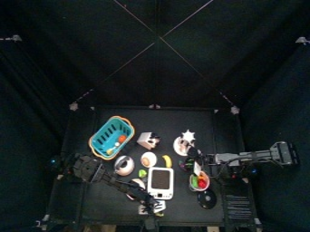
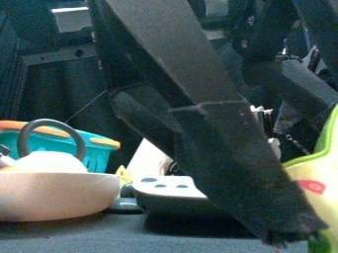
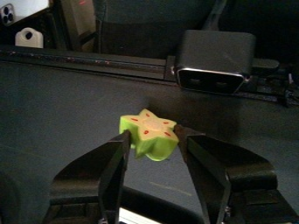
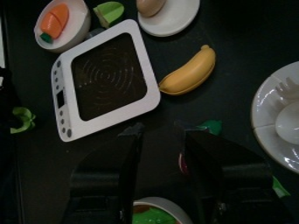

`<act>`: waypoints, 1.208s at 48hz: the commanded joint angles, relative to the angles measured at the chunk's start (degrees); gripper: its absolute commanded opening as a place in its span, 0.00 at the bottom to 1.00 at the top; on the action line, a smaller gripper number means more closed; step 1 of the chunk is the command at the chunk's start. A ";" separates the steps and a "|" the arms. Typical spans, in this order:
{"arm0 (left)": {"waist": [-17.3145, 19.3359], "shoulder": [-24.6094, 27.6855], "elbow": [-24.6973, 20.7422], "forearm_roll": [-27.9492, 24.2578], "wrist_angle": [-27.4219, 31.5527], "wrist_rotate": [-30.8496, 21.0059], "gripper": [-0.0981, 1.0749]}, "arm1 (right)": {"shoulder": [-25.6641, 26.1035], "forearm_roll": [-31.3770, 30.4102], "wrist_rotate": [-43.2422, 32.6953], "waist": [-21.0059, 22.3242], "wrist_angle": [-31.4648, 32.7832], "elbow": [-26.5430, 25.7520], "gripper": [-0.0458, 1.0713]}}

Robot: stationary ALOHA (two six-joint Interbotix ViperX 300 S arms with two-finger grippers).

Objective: Grab starfruit half below stove

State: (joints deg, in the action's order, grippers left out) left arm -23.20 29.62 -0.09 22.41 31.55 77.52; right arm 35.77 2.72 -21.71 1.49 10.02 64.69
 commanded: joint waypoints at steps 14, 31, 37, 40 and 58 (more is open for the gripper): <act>0.79 -1.85 -0.44 -0.26 -0.09 -0.44 0.70 | 0.18 0.09 0.18 0.26 -0.53 -0.53 0.71; 2.20 -6.15 2.72 -1.05 -0.44 -1.32 0.69 | 0.26 0.00 0.18 0.35 -0.53 -0.53 0.71; 2.72 -8.88 5.19 -2.81 -0.53 -1.41 0.69 | 0.18 0.09 0.09 0.26 -0.44 -0.44 0.71; 2.81 -10.55 6.33 -3.52 -1.41 -1.76 0.69 | 0.18 0.09 0.18 0.26 -0.53 -0.44 0.71; 3.16 -14.50 11.51 -6.42 -8.17 -7.47 0.69 | 0.18 -0.18 0.18 0.79 -0.44 -0.88 0.71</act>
State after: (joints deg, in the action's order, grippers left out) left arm -20.21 16.44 11.95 16.52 23.91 70.22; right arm 35.77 2.55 -21.62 2.02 10.02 64.69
